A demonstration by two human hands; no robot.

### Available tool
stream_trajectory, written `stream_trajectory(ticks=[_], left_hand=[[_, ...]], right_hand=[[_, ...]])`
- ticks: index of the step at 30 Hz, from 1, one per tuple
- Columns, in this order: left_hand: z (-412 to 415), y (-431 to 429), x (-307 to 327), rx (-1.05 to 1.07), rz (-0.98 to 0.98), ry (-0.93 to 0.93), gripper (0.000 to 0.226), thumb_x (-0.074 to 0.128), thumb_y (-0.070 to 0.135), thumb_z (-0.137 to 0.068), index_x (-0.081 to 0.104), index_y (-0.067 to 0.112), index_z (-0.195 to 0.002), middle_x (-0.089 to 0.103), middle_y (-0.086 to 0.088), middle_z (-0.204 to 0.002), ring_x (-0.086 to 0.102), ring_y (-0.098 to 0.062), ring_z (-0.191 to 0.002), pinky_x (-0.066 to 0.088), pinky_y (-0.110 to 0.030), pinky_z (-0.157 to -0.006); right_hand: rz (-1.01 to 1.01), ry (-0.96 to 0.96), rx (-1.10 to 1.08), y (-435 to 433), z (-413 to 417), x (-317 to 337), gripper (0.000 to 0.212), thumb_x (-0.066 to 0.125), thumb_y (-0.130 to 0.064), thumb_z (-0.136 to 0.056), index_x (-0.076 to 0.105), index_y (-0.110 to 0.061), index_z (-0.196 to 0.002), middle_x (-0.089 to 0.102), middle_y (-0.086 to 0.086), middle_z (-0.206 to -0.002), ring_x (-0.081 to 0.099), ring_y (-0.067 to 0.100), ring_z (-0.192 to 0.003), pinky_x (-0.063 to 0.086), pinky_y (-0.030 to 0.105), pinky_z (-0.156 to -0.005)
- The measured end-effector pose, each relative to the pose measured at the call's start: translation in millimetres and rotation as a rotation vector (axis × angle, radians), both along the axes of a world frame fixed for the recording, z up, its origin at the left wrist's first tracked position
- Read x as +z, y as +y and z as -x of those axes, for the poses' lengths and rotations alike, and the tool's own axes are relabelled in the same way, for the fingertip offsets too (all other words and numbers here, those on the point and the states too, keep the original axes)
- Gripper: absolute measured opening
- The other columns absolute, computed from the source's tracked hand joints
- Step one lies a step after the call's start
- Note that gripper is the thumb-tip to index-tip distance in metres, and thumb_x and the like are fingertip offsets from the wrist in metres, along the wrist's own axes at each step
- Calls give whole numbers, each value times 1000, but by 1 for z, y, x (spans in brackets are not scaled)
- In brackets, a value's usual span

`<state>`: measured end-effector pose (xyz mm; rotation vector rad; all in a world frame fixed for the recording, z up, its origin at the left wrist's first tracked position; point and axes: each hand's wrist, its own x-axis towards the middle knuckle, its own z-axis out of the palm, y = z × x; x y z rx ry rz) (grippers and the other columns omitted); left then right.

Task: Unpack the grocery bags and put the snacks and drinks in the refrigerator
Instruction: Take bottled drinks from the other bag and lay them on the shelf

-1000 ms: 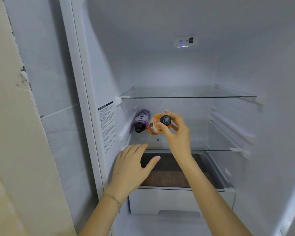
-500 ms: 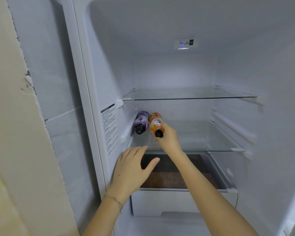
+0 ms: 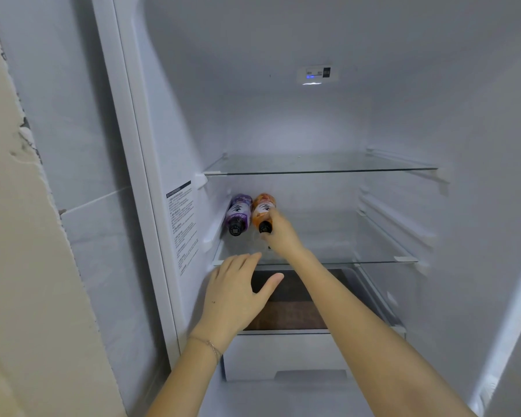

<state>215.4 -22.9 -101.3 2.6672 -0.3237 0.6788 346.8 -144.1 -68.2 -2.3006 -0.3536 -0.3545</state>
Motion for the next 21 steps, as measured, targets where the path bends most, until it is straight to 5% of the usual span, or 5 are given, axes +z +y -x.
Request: stream_trajectory(ticks=[5,10,18,21], left_hand=[[3,-3,3,1,-4,-2,86,18,79,-77,37,30,-145,42,11,-146,34,-8,-136,30,-31,-113],[1,4,6,-26,0,20,96,14,87,-74,29,29,-149,29,4,-156,24,-13,-144,26,-38,-117],[18,3,21,-151,-43,-87,90,21,82,-77,22,32,-152,25,4,-158,15,-17,-147,17,-40,-119],[36,-8,29,-240,-62,-227,83,29,77,-83,26,30,-151,29,1,-156,19,-20,-146,18,-45,-119]], right_hand=[[-58,-79,11,-8,18,1,69,69,-24,-86,34,-16,-145,39,7,-148,42,24,-132,42,36,-104],[155,-177,-130,-40,66,-1,75,54,-65,-84,30,-34,-147,34,-6,-153,30,19,-140,32,52,-108],[299,-227,-274,-66,175,6,76,51,-64,-87,22,-37,-151,25,-6,-158,13,23,-148,17,52,-117],[277,-327,-361,-72,226,9,72,53,-62,-86,30,-34,-149,32,-6,-155,19,22,-146,21,47,-117]])
